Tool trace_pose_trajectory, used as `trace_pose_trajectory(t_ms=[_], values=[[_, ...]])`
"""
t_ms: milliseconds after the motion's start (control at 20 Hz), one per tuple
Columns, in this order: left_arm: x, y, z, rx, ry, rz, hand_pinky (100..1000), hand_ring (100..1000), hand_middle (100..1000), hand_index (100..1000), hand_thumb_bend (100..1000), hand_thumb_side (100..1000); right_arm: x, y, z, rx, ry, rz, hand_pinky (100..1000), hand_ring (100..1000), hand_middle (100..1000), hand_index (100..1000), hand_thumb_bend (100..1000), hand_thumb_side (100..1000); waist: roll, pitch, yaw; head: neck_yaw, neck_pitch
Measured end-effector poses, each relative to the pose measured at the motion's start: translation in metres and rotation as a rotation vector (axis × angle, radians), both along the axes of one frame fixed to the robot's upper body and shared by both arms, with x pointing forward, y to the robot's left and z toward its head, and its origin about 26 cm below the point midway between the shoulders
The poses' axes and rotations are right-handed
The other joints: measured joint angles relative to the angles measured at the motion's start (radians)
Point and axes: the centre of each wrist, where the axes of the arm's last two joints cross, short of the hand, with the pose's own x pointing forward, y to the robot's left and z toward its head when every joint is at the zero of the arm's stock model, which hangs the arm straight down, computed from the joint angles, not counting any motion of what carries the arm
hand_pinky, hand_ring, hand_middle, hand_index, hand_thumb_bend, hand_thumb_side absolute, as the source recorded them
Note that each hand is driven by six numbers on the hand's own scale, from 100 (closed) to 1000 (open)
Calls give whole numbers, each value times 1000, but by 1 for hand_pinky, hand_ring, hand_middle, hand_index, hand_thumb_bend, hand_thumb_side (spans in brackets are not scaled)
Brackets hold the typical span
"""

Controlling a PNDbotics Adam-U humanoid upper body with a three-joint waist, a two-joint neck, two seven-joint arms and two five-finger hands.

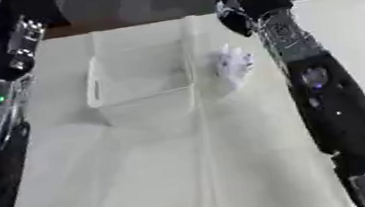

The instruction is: Pick up objects on the table and place them in the box.

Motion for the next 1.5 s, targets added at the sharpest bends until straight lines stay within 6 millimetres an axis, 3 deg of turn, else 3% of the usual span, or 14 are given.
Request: trace_pose_trajectory(t_ms=[500, 1500], values=[[0, 0, -1, -1, 4, 1, 800, 754, 855, 932, 100, 796, 15, 4, -29, 11, 174, -26, 722, 716, 875, 935, 100, 994, 1, -13, 1, -3, 0], [1, -1, -5, -5, 22, 2, 799, 756, 854, 931, 100, 798, 26, 1, -42, 51, 348, -31, 764, 777, 887, 953, 100, 1000, 0, -18, 2, -9, 0]])
